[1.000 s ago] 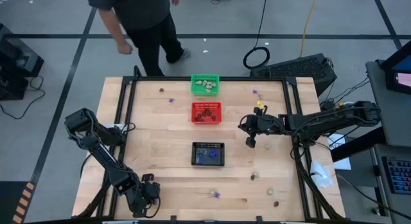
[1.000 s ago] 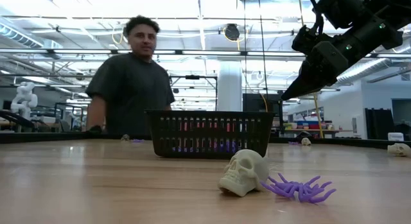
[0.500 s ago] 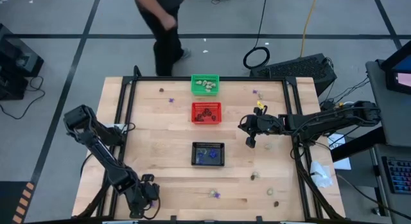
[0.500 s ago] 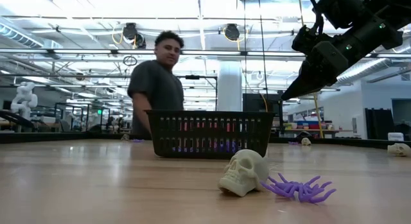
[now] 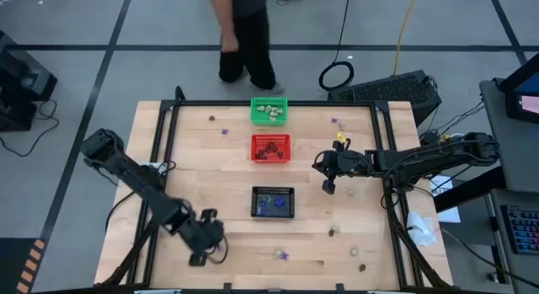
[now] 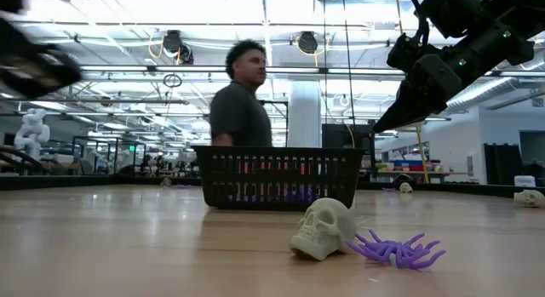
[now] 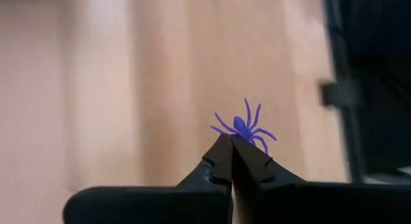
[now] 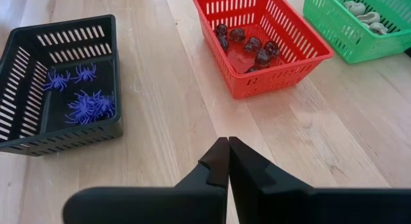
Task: Sort Halloween decoration
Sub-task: Put the violet spider toy into the black basket
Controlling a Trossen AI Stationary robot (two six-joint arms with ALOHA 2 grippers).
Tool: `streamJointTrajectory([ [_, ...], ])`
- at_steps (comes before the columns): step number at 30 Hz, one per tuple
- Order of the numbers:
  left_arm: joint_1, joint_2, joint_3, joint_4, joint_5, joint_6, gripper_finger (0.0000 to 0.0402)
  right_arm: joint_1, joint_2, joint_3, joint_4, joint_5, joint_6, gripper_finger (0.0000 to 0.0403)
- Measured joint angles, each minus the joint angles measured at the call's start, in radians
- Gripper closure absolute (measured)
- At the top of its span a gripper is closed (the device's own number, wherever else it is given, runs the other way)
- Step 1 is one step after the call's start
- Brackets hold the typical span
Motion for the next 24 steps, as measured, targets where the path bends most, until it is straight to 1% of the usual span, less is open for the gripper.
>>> streamJointTrajectory([
  [8,0.249,-0.035,0.000,0.012,0.012,0.250,0.0401,0.000,0.000,0.000,0.000,-0.002,-0.011,0.0403],
  [13,0.384,-0.039,0.000,0.131,0.022,0.371,0.0401,0.000,0.000,0.000,0.000,-0.003,-0.020,0.0403],
  [18,0.495,-0.028,0.001,0.223,0.025,0.466,0.0401,0.000,0.000,0.000,0.000,-0.003,-0.024,0.0403],
  [22,0.547,0.006,0.038,0.225,0.029,0.525,0.0401,0.000,0.000,0.000,0.000,-0.003,-0.024,0.0403],
  [24,0.555,0.033,0.071,0.191,0.040,0.555,0.0402,0.000,0.000,0.000,0.002,-0.003,-0.024,0.0403],
])
